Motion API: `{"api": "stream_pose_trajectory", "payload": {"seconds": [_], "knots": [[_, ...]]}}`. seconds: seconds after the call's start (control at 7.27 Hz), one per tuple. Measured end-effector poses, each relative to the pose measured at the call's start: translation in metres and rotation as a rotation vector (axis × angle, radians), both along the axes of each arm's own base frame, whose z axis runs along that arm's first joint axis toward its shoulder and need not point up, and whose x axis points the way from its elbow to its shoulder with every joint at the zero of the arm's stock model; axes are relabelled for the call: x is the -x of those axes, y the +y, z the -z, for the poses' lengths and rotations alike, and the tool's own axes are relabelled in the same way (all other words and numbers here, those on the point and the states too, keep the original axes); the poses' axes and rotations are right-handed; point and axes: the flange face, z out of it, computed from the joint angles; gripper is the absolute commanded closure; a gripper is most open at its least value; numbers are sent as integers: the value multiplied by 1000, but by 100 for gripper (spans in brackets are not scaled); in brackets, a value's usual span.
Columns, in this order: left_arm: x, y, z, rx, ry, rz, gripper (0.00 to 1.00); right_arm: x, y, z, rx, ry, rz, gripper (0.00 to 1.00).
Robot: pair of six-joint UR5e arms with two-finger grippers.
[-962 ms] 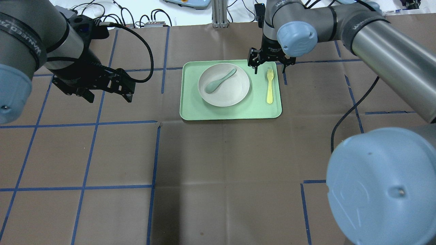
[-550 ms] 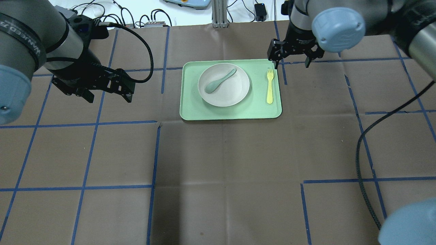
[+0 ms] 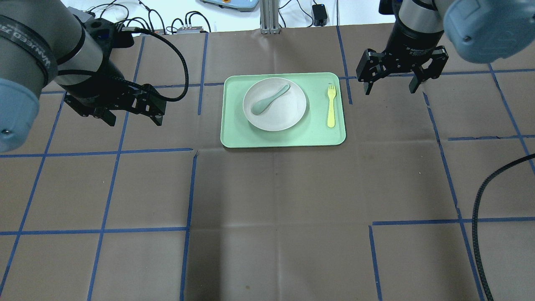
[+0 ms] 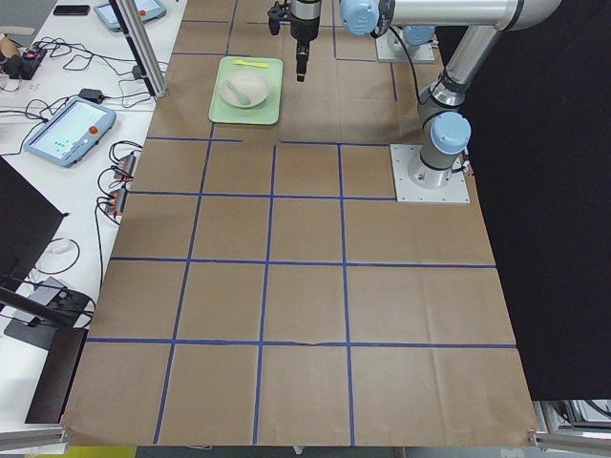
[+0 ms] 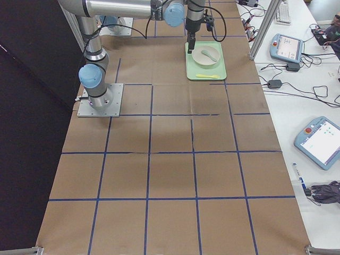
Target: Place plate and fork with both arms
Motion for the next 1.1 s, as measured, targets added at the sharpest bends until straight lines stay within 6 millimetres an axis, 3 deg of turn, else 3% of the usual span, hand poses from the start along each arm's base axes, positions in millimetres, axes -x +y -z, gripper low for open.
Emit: {"api": "stream_pose_trajectory", "payload": {"seconds": [0.41, 1.1], "knots": [[0, 0, 1, -2, 0, 0, 0, 3, 41, -14, 28, 9, -2, 0], [0, 0, 0, -1, 0, 0, 0, 5, 48, -13, 32, 9, 0, 0]]}}
